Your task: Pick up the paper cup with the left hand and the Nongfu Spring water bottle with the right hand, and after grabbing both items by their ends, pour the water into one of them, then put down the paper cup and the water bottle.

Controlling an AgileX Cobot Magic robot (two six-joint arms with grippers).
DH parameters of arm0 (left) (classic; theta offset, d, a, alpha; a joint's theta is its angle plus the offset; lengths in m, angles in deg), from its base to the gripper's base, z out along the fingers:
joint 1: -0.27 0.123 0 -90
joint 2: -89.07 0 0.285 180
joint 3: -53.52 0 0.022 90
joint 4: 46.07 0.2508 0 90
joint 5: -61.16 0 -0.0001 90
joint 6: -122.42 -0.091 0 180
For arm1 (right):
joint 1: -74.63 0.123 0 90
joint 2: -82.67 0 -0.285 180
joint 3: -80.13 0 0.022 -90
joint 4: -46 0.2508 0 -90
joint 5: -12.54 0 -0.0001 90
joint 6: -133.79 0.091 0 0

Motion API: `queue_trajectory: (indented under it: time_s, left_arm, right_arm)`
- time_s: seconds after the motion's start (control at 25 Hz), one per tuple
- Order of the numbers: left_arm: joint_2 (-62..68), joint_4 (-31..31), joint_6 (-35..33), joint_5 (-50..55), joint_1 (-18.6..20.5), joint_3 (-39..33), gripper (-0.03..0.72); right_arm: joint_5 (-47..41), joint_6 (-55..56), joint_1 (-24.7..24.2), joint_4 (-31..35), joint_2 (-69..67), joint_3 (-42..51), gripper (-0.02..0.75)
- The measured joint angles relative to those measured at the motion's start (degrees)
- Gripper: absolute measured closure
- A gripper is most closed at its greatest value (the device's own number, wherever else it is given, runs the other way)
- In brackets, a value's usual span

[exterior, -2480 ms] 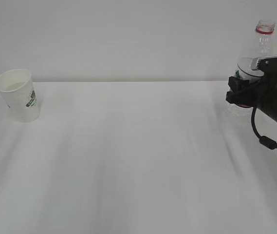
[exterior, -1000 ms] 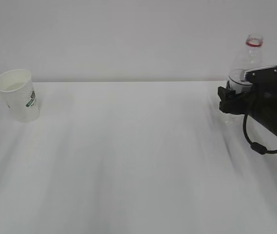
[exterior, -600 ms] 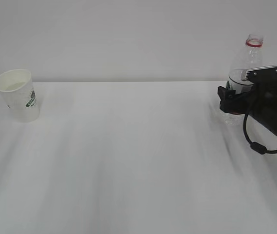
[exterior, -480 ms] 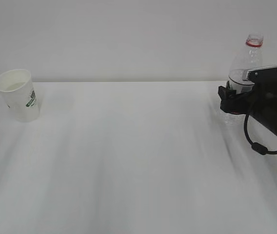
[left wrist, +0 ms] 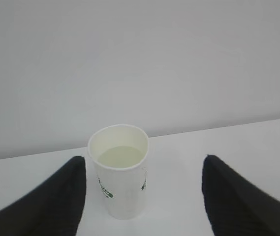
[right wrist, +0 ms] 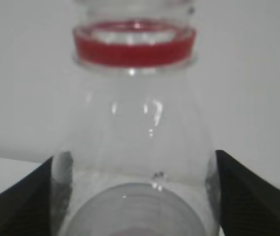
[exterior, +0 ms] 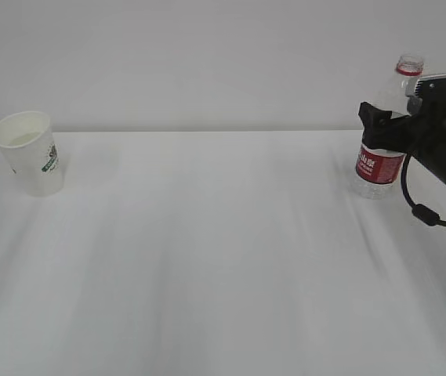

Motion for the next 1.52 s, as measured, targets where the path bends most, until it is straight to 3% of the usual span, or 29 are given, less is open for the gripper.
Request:
queue_trajectory:
  time_s: [0.72, 1.52]
  left_arm:
    - [-8.0, 0.0, -1.4, 2.9, 0.0, 0.0, 0.158]
    - [-25.3, -1.3, -1.5, 15.6, 0.0, -0.1, 0.162]
  right_arm:
    - [0.4, 0.0, 0.0, 0.0, 10.6, 11.1, 0.109]
    - [0.5, -0.3, 0.0, -0.5, 31.1, 30.9, 0.13]
